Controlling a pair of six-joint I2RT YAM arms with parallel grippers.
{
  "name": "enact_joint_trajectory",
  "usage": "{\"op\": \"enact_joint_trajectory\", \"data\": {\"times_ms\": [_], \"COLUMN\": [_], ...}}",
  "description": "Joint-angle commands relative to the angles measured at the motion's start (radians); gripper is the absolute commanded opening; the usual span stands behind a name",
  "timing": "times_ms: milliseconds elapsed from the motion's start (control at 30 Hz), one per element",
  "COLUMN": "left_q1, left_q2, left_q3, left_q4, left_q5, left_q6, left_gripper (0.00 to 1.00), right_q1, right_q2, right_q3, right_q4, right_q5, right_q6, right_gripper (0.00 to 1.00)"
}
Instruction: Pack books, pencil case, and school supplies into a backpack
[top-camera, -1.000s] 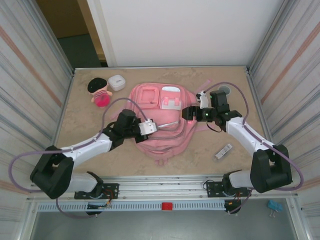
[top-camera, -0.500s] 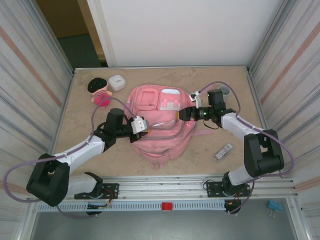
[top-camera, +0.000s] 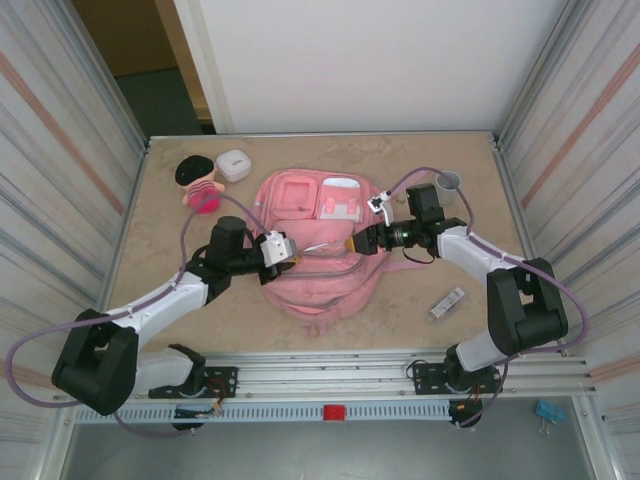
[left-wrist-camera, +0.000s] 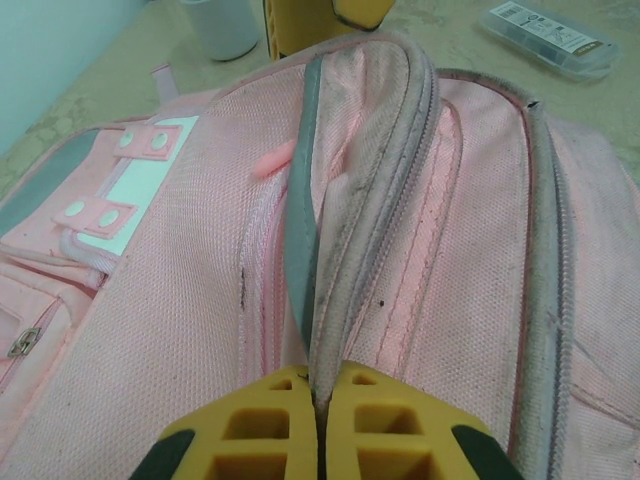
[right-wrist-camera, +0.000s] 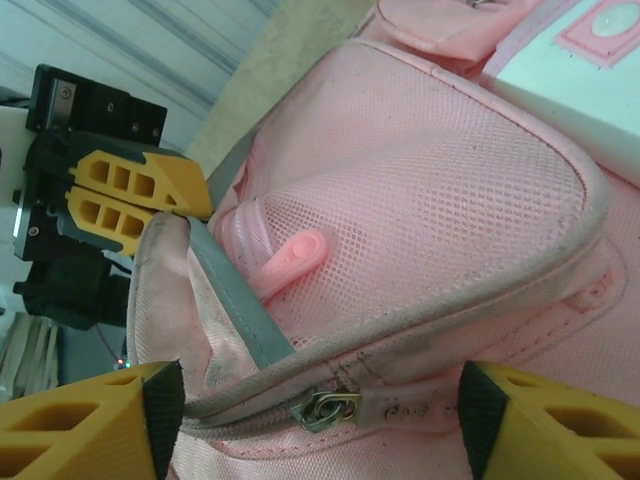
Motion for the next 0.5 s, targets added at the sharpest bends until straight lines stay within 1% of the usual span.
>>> {"op": "enact_joint_trajectory", "data": {"times_ms": [0, 167, 200, 267, 300, 333, 367, 400, 467], "left_q1": [0.011, 0.011, 0.011, 0.011, 0.012, 0.013, 0.016, 0.017, 0.023], "left_q2": [-0.036, -0.038, -0.04, -0.044, -0.048, -0.051, -0.055, -0.058, -0.064], "left_q3": [0.004, 0.003, 0.002, 0.001, 0.0, -0.001, -0.004, -0.006, -0.01], "left_q4": [0.104, 0.111, 0.11, 0.11, 0.113, 0.116, 0.119, 0.123, 0.134], "left_q5": [0.046, 0.046, 0.044, 0.048, 0.052, 0.058, 0.068, 0.08, 0.103], "left_q6": [-0.031, -0.037, -0.038, -0.039, -0.04, -0.041, -0.043, -0.045, -0.053], "left_gripper": [0.0, 0.0, 0.0, 0.0, 0.0, 0.0, 0.0, 0.0, 0.0], "right_q1": [0.013, 0.014, 0.012, 0.012, 0.012, 0.011, 0.009, 0.008, 0.002], "right_q2": [-0.022, -0.043, -0.043, -0.033, -0.024, -0.017, -0.007, 0.001, 0.016], "right_q3": [0.015, 0.018, 0.022, 0.032, 0.039, 0.043, 0.049, 0.052, 0.058], "right_q4": [-0.082, -0.117, -0.117, -0.12, -0.125, -0.128, -0.127, -0.117, -0.099], "right_q5": [-0.06, -0.085, -0.088, -0.085, -0.08, -0.074, -0.067, -0.06, -0.058], "right_q6": [-0.041, -0.06, -0.059, -0.063, -0.067, -0.071, -0.074, -0.076, -0.076], "right_gripper": [0.66, 0.46, 0.43, 0.42, 0.44, 0.49, 0.61, 0.69, 0.74]}}
